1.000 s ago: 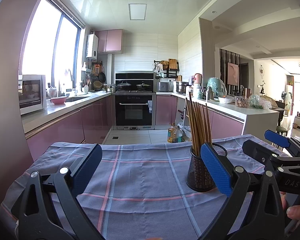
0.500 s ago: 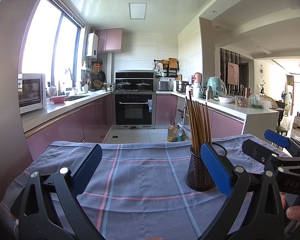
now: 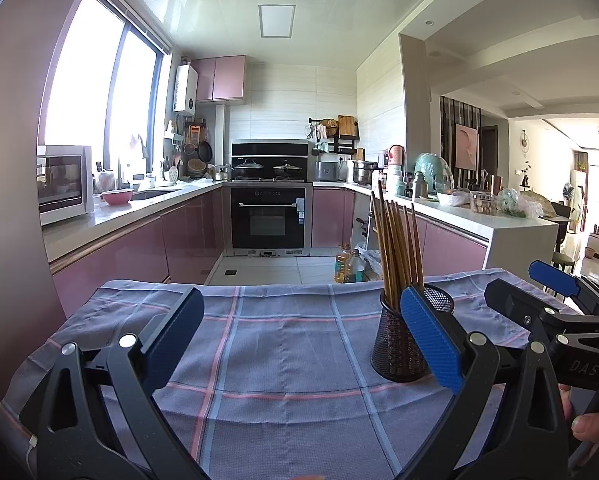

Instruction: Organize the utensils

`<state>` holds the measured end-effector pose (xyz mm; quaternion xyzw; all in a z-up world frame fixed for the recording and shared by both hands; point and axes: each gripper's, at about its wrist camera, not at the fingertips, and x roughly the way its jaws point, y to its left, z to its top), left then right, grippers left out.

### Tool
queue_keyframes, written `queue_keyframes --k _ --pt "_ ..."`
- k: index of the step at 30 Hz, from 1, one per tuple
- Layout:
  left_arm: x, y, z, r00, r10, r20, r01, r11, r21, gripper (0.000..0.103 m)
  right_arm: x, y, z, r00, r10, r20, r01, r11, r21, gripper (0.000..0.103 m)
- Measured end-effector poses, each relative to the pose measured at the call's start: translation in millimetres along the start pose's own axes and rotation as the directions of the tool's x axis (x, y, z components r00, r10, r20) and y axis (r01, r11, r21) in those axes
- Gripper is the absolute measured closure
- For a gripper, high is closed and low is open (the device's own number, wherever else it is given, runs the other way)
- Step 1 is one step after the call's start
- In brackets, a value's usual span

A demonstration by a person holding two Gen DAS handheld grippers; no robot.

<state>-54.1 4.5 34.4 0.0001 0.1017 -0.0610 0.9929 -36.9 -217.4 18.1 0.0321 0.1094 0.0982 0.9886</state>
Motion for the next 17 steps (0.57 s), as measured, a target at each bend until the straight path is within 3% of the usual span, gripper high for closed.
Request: queue_keyframes --k 7,11,14,17 --pt "2.9 -2.6 -2.9 1.000 0.010 -0.010 -0.010 1.000 0.015 0.006 1.3 0.2 -2.3 1.000 -0.004 -0.005 0.004 1.000 -0.002 0.007" --pt "10.5 0.2 -6.5 0.999 0.001 -0.053 -0.001 1.000 0.000 0.006 6.1 -12.1 -4.5 0.999 -0.022 -0.035 0.022 1.000 0.019 0.007" --pt "21.3 7.1 -11.2 0.994 -0.004 -0.111 0.003 1.000 -0.008 0.006 21.7 -38.2 -8.7 0.988 -0.083 -0.128 0.087 0.996 0.030 0.007" --pt "35.8 18.2 -18.1 0.984 0.011 -0.177 -0.014 1.000 -0.016 0.006 46.3 -77.6 -21.5 0.948 -0.167 -0.271 0.183 0.983 0.035 0.007"
